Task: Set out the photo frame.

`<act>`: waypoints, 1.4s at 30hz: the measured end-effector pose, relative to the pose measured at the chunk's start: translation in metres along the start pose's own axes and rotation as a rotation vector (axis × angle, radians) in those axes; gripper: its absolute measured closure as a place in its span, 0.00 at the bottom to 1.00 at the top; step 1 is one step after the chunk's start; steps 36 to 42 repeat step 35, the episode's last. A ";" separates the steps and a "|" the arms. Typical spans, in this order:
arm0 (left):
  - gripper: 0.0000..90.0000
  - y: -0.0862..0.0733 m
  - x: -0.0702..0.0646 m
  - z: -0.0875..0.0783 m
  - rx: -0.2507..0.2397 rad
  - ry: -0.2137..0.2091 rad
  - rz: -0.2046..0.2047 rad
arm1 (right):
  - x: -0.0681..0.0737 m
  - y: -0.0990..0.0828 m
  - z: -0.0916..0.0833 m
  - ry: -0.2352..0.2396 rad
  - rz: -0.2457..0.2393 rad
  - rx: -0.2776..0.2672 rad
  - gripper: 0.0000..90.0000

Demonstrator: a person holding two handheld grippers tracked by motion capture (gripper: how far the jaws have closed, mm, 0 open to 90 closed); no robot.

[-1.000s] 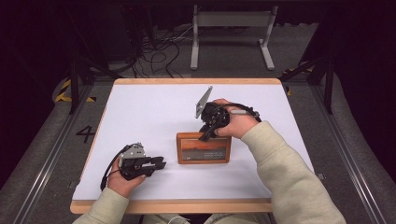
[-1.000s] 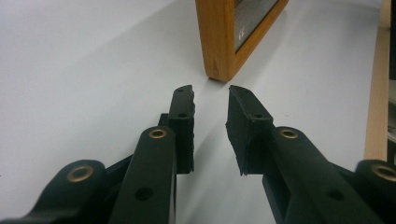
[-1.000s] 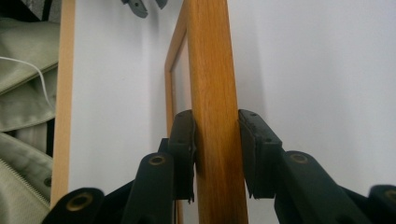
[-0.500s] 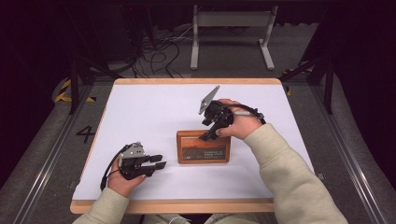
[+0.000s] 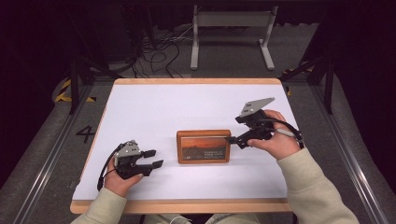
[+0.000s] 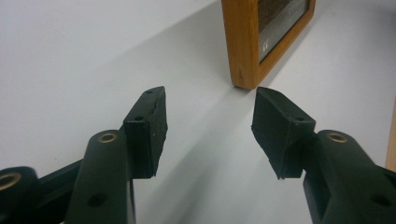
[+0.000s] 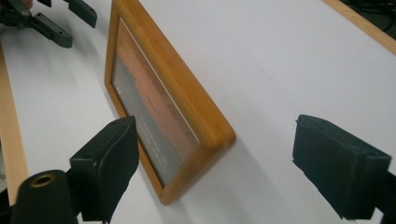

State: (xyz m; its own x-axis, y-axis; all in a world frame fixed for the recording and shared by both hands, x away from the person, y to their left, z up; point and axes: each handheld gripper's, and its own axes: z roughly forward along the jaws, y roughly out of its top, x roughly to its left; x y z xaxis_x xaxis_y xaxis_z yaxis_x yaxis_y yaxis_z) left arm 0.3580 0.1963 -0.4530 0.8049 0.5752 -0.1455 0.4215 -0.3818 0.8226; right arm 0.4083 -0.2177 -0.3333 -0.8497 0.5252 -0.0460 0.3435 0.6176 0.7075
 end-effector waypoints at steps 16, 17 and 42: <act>0.47 -0.004 0.000 -0.017 -0.063 0.054 -0.035 | -0.005 -0.092 -0.031 -0.150 0.177 -0.126 0.16; 0.47 -0.005 0.001 -0.017 -0.065 0.055 -0.035 | -0.005 -0.096 -0.031 -0.156 0.184 -0.136 0.17; 0.46 -0.011 0.012 -0.013 -0.062 0.099 -0.027 | -0.010 -0.155 -0.002 -0.234 0.255 -0.178 0.17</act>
